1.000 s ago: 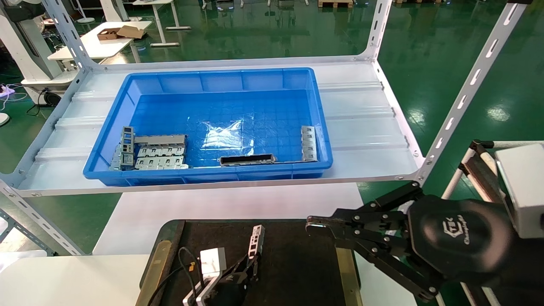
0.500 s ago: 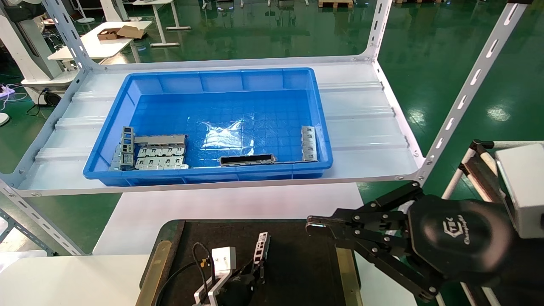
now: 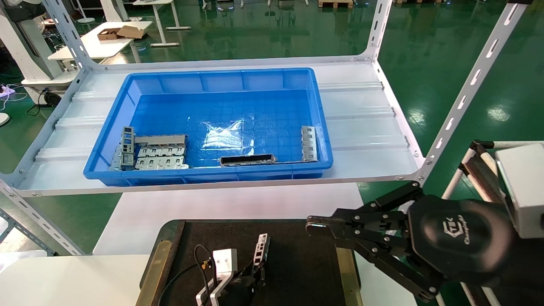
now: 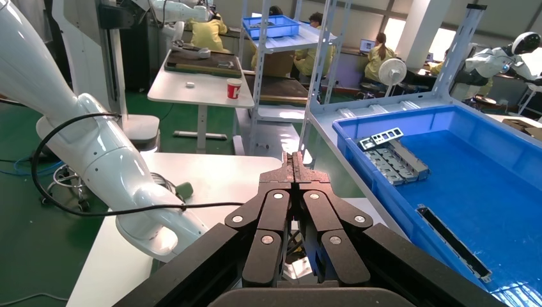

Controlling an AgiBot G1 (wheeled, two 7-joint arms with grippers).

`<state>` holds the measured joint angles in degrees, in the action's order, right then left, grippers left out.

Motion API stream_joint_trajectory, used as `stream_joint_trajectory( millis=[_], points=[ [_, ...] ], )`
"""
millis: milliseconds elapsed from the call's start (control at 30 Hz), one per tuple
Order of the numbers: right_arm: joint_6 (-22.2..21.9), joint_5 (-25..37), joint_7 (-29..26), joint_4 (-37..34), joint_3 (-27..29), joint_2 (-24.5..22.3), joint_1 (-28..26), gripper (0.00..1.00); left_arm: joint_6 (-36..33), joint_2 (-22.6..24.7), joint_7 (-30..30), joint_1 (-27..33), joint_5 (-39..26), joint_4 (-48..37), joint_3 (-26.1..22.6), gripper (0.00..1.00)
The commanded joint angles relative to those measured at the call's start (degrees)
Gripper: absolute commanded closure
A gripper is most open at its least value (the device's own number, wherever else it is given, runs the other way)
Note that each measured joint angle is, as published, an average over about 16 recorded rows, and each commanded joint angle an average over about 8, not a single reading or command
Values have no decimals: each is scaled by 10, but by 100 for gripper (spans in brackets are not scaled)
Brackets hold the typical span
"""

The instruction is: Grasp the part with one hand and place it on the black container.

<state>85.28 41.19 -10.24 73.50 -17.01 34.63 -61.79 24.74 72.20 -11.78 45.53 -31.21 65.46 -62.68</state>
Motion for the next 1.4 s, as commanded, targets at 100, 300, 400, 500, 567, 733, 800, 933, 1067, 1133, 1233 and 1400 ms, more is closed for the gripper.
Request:
stream_joint_trajectory(
  millis=[100,300,400,500,567,733,800,933,1067,1133,1233,1400],
  points=[
    [0,0,0,0,0,0,0,55,-4,8,-5,0,-11,-14,5,60],
    [0,0,0,0,0,0,0,0,-14,18,-15,-5,-33,-32,14,0],
    [0,0,0,0,0,0,0,0,-20,21,-20,-7,-44,-39,19,0],
    [0,0,0,0,0,0,0,0,-25,23,-26,-8,-53,-43,24,0],
    [0,0,0,0,-1,0,0,0,-29,23,-30,-9,-60,-42,28,0],
    [0,0,0,0,-1,0,0,0,-44,9,-37,-11,-76,-22,37,0],
    [0,-1,0,0,-1,0,0,0,-56,-4,-39,-13,-81,-7,40,0],
    [0,-1,0,0,-1,0,0,0,-94,-48,-42,-16,-87,32,44,0],
    [0,-1,1,0,-1,0,0,0,-149,-108,-44,-16,-90,73,47,0],
    [0,-1,1,0,-1,0,0,0,-180,-139,-46,-16,-89,89,51,0],
    [-1,-1,1,0,-1,0,0,0,-228,-182,-48,-16,-89,104,58,0],
    [-1,-1,1,0,-1,-1,0,0,-314,-241,-41,-14,-89,110,82,0]
  ],
)
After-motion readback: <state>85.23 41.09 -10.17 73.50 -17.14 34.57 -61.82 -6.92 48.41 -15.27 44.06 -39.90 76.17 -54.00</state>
